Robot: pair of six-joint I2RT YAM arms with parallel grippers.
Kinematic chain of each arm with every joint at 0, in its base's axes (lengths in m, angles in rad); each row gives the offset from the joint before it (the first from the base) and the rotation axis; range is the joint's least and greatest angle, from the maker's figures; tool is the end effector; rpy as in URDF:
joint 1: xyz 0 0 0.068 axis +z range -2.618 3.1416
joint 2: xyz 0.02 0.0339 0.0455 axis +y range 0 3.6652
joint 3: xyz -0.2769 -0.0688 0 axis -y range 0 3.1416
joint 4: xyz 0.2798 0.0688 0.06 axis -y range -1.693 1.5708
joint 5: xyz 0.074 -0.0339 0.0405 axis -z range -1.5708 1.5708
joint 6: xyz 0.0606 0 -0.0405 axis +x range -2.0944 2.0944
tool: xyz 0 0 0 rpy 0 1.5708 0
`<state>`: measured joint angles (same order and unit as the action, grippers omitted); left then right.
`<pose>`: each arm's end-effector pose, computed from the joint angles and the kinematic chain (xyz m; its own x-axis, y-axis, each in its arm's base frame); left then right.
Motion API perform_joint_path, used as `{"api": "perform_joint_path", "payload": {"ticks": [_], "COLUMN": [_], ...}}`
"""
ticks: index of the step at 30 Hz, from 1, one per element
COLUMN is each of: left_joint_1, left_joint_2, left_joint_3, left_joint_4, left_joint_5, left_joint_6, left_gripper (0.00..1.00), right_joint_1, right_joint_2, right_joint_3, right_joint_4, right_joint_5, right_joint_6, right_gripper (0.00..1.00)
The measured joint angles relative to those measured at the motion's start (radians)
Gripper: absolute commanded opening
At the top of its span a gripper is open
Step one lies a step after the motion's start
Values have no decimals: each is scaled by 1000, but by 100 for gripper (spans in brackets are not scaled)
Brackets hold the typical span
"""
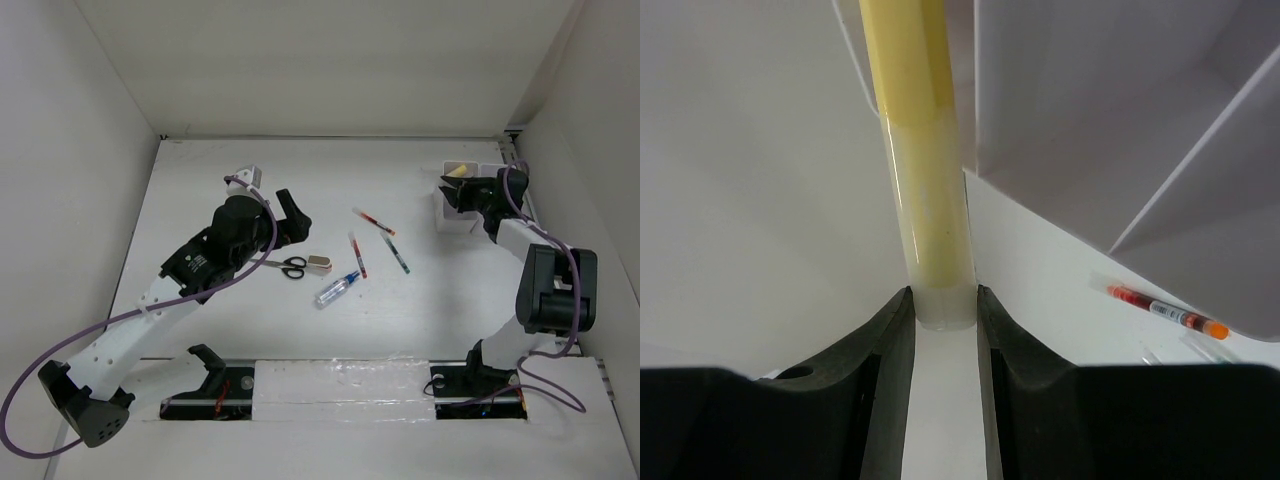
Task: Sort the stationery into containers
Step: Place the pen in the storage box.
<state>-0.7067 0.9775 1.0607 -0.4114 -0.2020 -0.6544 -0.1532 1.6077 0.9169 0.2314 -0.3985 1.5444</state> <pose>0.2096 -0.1630 0.3831 -0.4938 -0.3625 -0.7904 0.2409 0.8164 -0.5249 0.3994 -0.0379 0.2006 -0.2146 0.9654 0.1483 0.4327 -0.0422 0.9005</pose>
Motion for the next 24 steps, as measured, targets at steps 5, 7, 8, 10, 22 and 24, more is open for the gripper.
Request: {"api": "perform_joint_path", "payload": {"ticks": [5,7,8,10,22,24], "left_joint_1": [0,0,0,0,0,0], "left_joint_2": [0,0,0,0,0,0], "left_joint_3": [0,0,0,0,0,0], "left_joint_4": [-2,-2,-2,-2,-5,-5], "left_joint_5": [-9,-13,-14,-16,-17,-17], "left_joint_6": [4,4,4,5,10,10], "left_gripper": [100,100,100,100,100,100], "right_joint_1": [5,5,5,5,5,5], "right_joint_2": [15,17,17,17,39,40], "right_joint_3": [7,13,16,24,57,58], "right_joint_4": [-15,-19,-22,-24,-41,-41], "right_joint_5": [2,3,3,6,6,6], "right_joint_6": [4,4,5,8,26,31], "right_gripper": [0,0,0,0,8,9]}}
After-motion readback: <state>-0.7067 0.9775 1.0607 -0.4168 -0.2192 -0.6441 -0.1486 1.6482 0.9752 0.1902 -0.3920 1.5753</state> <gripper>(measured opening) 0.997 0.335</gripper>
